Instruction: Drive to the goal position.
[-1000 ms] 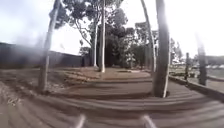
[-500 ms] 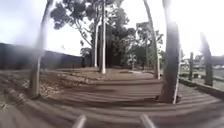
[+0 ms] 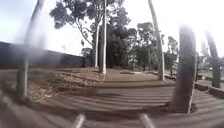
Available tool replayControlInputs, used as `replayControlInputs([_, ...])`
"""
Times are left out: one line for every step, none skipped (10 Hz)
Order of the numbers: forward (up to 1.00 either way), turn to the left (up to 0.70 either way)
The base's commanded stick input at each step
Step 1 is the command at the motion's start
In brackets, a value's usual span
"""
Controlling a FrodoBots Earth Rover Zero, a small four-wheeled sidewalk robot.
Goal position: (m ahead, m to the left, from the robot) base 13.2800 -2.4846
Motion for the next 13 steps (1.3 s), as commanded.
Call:
replayControlInputs([0.70,-0.28])
replayControlInputs([0.70,-0.24])
replayControlInputs([0.70,-0.11])
replayControlInputs([0.70,-0.02])
replayControlInputs([0.70,-0.13])
replayControlInputs([0.70,-0.25])
replayControlInputs([0.70,-0.26])
replayControlInputs([0.70,-0.26])
replayControlInputs([0.70,-0.26])
replayControlInputs([0.70,-0.25])
replayControlInputs([0.70,-0.24])
replayControlInputs([0.70,0.00])
replayControlInputs([0.70,0.00])
